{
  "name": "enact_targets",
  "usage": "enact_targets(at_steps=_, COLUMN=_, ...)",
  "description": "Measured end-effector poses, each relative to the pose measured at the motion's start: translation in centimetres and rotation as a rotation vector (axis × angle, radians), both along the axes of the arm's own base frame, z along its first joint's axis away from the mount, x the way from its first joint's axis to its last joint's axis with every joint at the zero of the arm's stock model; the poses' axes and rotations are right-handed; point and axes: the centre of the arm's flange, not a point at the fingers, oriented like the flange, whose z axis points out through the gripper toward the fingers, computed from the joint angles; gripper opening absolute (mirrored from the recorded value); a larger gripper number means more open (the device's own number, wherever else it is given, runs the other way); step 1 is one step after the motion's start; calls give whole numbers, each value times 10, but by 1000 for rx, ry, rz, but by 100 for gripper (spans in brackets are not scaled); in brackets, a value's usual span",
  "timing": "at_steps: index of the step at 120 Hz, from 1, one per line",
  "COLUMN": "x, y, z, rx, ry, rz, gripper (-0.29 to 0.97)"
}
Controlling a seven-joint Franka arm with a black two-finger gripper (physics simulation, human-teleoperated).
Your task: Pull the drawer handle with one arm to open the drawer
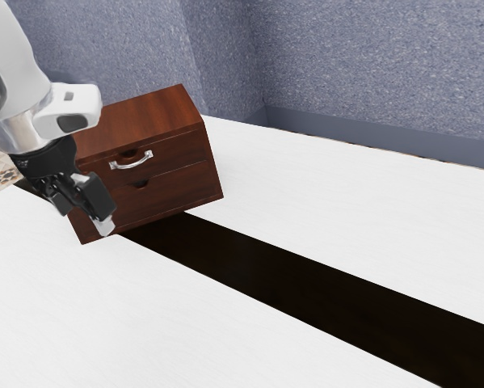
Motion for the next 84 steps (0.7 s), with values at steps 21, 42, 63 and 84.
enact_targets(at_steps=21, x=-5, y=9, z=-15, rx=94, ry=-61, rz=-175, gripper=68)
enact_targets(at_steps=42, x=0, y=17, z=-26, rx=196, ry=-99, rz=-366, gripper=68)
enact_targets(at_steps=63, x=7, y=27, z=-36, rx=293, ry=-160, rz=-517, gripper=68)
enact_targets(at_steps=84, x=39, y=49, z=-49, rx=333, ry=-169, rz=-629, gripper=68)
